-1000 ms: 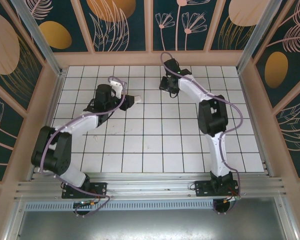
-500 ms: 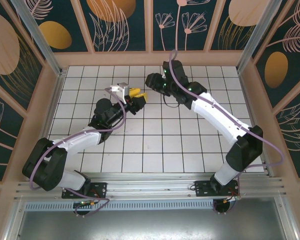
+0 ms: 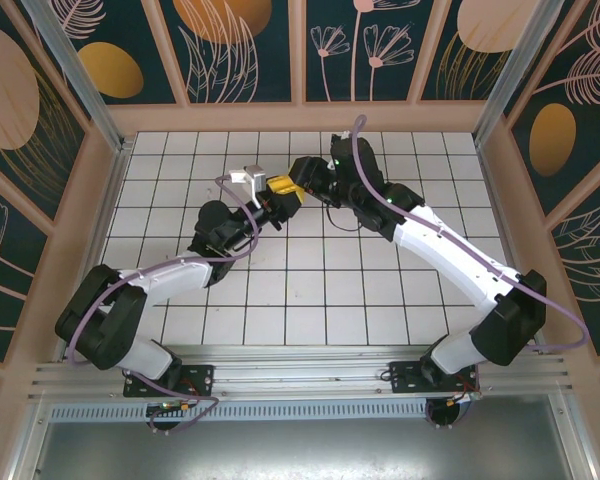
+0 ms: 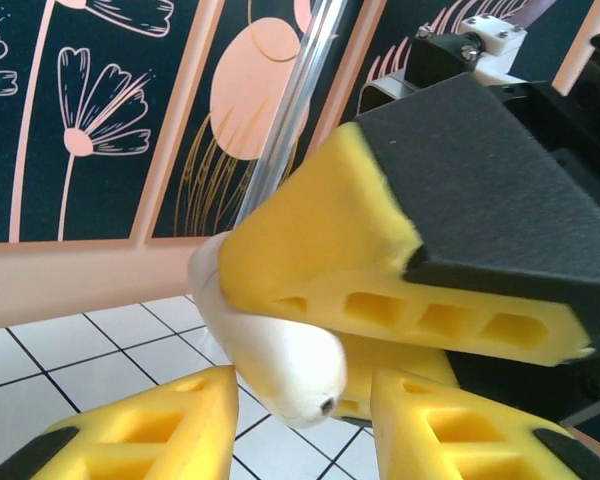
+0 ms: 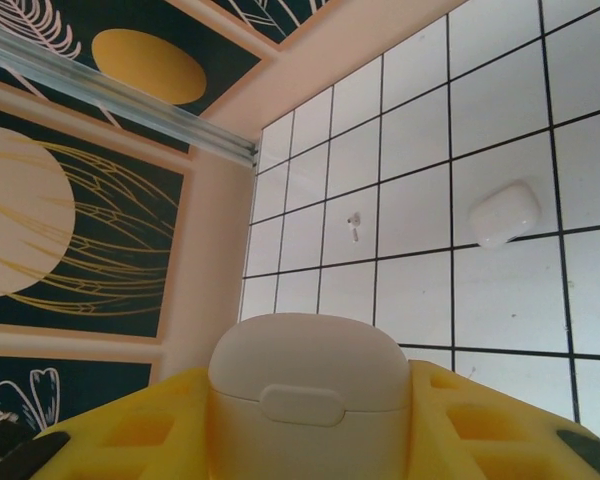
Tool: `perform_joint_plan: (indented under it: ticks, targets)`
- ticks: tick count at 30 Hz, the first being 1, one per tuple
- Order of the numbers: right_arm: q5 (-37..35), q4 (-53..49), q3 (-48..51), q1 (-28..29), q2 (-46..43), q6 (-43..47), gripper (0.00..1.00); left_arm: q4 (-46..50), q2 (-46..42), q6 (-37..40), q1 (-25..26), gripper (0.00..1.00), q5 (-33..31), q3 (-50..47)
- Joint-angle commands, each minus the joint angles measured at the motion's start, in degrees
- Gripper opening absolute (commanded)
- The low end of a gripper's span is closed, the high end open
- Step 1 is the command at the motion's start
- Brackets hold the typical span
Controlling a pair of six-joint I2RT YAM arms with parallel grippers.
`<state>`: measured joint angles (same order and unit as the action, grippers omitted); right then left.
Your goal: Insert the wireless bluetooth earbuds into the charging case
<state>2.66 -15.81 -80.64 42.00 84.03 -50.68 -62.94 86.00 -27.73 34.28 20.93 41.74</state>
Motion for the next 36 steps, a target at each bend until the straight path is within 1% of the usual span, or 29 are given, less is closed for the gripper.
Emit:
perform_joint_plan:
  ticks: [1, 8, 10, 14, 19, 21, 25, 30, 33, 36]
  targets:
    - [0.01, 2.54, 0.99, 0.98, -1.40, -1.54, 0.38, -4.38, 0.75, -1.62, 0.38, 0.36, 0.45, 1.92]
    - [-1.25, 2.15, 2.15, 1.68, -1.85, -1.40, 0.43, -3.46, 1.06, -1.99, 0.42, 0.27, -0.28, 3.05]
    - [-1.23, 2.57, 2.89, 1.77, -2.11, -1.94, 0.43, -4.48, 1.45, -2.82, 0.41, 0.28, -0.11, 3.12]
    - [-0.72, 4.75, 4.23, 1.86, -2.98, -3.48, 0.43, -7.27, 2.65, -4.47, 0.43, 0.35, -0.26, 2.95]
    - [-0.54, 5.19, 4.38, 1.93, -3.39, -3.99, 0.43, -11.00, 3.89, -6.26, 0.43, 0.35, -0.93, 2.93]
    - [-0.30, 5.18, 4.52, 1.91, -3.45, -4.04, 0.43, -11.16, 4.09, -6.55, 0.45, 0.32, -1.29, 3.20]
    - [-0.06, 5.21, 5.06, 1.95, -3.78, -4.05, 0.44, -11.25, 4.02, -6.84, 0.40, 0.22, -2.05, 2.84]
    - [-0.11, 6.10, 6.58, 1.89, -4.65, -4.02, 0.48, -11.45, 3.58, -6.99, 0.43, 0.11, -2.21, 1.97]
    - [0.11, 6.44, 6.69, 1.88, -4.99, -3.69, 0.50, -11.62, 3.30, -7.32, 0.32, 0.10, -1.97, 1.44]
    - [0.16, 6.84, 6.62, 1.86, -5.23, -3.10, 0.58, -11.38, 3.08, -7.61, 0.33, 0.09, -1.64, 1.08]
